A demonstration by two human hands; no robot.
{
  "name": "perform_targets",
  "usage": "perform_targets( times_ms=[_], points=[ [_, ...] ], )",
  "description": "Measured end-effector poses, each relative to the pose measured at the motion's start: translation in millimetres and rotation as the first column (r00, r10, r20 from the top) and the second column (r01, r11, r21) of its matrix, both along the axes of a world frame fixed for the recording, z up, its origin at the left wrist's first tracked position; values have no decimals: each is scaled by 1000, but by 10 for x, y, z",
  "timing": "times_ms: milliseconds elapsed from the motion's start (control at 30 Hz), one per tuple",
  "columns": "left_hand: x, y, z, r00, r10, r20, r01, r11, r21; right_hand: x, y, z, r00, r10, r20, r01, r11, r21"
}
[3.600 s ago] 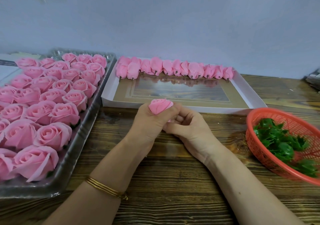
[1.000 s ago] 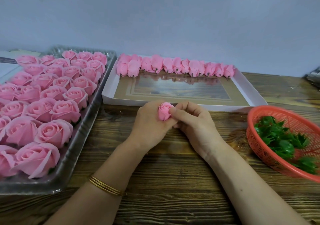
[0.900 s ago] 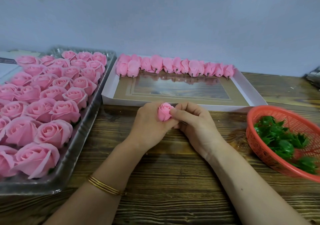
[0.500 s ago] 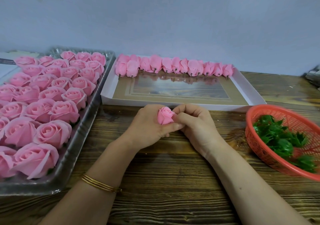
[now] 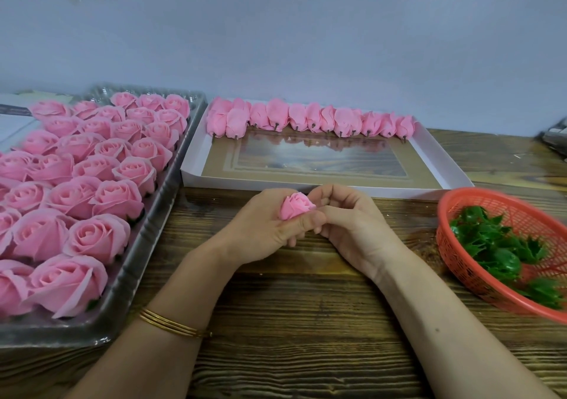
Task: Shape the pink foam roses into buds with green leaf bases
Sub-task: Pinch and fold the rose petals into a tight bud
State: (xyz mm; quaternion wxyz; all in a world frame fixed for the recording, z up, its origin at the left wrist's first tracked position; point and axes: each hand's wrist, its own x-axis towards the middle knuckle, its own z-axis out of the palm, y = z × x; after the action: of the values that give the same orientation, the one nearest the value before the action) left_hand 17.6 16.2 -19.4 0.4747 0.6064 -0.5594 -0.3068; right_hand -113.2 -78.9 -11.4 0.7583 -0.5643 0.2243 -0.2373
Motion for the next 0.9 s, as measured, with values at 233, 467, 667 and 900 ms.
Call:
perform_targets(
  times_ms=[233, 467, 667, 900],
  points=[
    [-30, -7, 10, 999, 17, -33, -18, 1000, -5, -21, -6, 13, 1000, 21, -7, -21, 1000, -3],
    [-53, -3, 39, 996, 67, -56, -66, 998, 15, -5, 21, -8, 999, -22, -37, 19, 996, -85],
    [-88, -4, 55, 991, 104, -87, -105, 994, -6, 11, 29, -35, 997, -38, -65, 27, 987, -161],
    [-147, -28, 94, 956, 183, -228, -197, 980, -39, 13, 58, 4, 998, 59, 1, -58, 988, -145]
  ],
)
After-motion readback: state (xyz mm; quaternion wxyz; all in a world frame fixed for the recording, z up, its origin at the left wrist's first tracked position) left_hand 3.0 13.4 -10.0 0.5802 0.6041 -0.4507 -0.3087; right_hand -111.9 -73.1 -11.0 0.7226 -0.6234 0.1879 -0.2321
